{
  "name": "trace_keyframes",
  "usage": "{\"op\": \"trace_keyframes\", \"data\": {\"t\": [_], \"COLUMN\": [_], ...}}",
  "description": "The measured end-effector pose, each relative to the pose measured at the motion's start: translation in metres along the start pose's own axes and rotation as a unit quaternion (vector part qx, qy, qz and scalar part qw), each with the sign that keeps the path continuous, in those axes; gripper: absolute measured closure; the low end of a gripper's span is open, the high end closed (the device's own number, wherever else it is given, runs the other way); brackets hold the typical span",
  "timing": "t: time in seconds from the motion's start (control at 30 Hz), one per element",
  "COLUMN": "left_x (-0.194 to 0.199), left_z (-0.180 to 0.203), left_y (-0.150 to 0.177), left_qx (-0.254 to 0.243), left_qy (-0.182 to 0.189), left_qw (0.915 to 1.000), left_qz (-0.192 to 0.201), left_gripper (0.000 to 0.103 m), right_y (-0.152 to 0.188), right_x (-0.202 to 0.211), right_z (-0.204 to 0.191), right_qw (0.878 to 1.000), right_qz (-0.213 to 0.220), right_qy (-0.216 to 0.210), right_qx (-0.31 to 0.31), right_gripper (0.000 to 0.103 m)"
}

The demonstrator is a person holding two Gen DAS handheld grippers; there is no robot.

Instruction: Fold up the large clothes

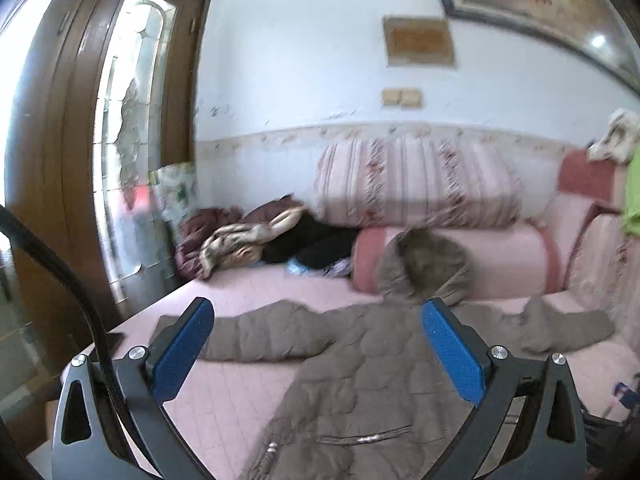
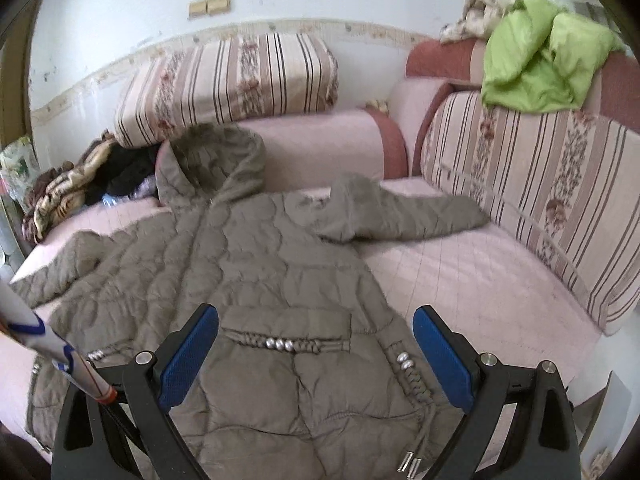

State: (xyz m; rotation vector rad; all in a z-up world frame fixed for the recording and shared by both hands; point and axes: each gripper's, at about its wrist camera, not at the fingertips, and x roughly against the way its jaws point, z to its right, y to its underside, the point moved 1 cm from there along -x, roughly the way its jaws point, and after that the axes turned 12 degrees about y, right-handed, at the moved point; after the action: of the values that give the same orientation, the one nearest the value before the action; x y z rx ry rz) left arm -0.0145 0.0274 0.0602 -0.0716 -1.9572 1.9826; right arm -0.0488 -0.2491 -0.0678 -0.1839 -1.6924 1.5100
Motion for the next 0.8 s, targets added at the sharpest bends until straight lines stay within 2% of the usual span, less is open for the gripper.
{"op": "trace_keyframes", "data": {"t": [0.07,0.13,0.17,0.23,0.37,0.53,0.8], "left_x": [0.003,-0.006,-0.009,-0.012,-0.020,-0.029,-0.038], "left_z": [-0.005,-0.009,-0.012,-0.019,-0.031,-0.051,-0.085], "left_y": [-0.001,0.004,0.008,0.015,0.023,0.038,0.054], "left_qx": [0.015,0.038,0.050,0.069,0.083,0.103,0.095], "left_qy": [0.036,0.095,0.109,0.114,0.080,0.056,-0.013], "left_qw": [0.9990,0.9917,0.9884,0.9844,0.9828,0.9777,0.9782], "left_qz": [-0.021,-0.077,-0.094,-0.115,-0.145,-0.175,-0.184], "left_gripper": [0.000,0.000,0.000,0.000,0.000,0.000,0.000], "right_y": [-0.007,-0.012,-0.014,-0.017,-0.015,-0.011,-0.011], "right_x": [0.015,0.025,0.029,0.035,0.039,0.035,0.027], "right_z": [0.003,0.004,0.004,0.003,-0.001,-0.005,-0.019], "right_qw": [1.000,0.999,0.999,0.999,0.999,0.999,0.999], "right_qz": [0.024,0.039,0.043,0.049,0.047,0.032,0.024], "right_qy": [0.002,0.003,0.003,0.004,0.007,0.006,-0.002], "right_qx": [-0.006,-0.009,-0.009,-0.003,0.008,0.014,0.044], "right_gripper": [0.002,0.001,0.001,0.001,0.001,0.001,0.001]}}
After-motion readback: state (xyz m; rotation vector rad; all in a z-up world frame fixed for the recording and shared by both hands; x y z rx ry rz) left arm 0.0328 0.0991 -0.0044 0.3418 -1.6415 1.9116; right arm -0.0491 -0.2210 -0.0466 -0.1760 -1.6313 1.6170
